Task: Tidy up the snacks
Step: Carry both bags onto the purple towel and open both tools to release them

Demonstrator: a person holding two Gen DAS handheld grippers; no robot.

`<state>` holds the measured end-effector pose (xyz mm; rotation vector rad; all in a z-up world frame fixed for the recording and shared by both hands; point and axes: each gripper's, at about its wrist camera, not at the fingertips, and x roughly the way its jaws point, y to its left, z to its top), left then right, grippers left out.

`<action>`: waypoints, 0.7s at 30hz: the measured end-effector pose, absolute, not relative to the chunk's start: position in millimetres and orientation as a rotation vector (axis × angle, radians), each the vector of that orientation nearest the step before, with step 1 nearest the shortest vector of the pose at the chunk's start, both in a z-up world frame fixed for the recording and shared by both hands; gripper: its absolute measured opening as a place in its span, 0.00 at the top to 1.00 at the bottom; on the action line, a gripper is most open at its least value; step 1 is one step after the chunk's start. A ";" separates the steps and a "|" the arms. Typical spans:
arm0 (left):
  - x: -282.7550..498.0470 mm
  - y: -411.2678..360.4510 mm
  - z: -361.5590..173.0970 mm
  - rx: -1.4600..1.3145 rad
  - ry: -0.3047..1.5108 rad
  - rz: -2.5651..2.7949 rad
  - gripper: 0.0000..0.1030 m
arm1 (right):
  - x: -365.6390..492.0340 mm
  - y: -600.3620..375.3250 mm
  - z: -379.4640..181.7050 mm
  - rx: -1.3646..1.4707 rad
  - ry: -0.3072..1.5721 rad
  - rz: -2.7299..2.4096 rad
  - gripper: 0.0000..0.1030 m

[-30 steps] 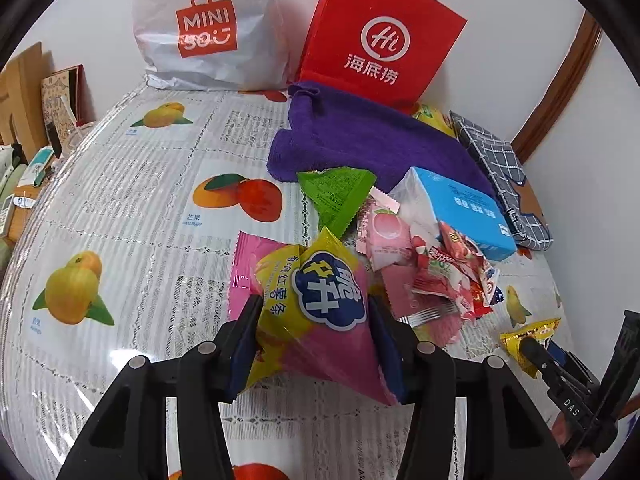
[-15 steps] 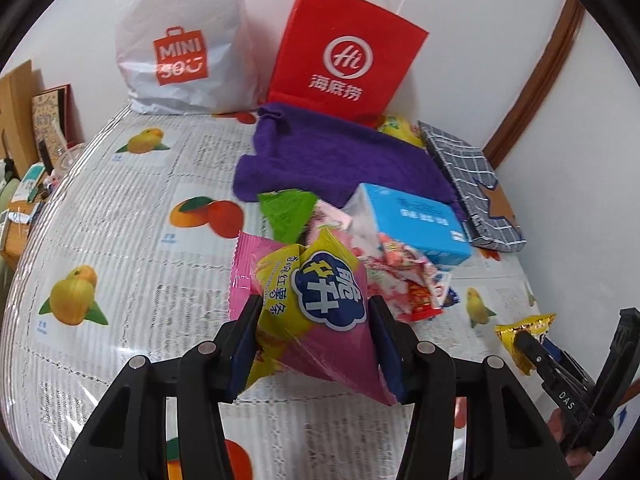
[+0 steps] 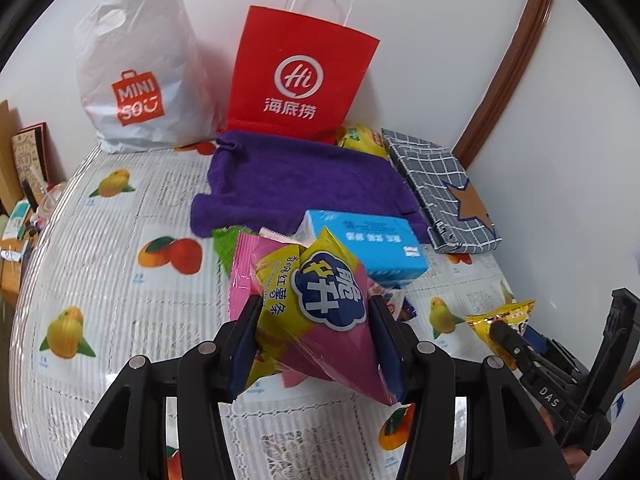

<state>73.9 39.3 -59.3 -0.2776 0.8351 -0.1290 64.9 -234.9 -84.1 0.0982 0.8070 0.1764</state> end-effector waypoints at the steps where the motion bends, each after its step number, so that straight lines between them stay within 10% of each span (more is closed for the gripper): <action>1: 76.4 37.7 -56.2 -0.275 0.834 -0.132 0.51 | 67.1 -234.5 -82.5 0.096 0.805 0.177 0.50; 21: 154.0 23.0 -17.4 -0.234 0.818 -0.182 0.51 | 155.9 -205.2 -52.4 0.029 0.795 0.191 0.50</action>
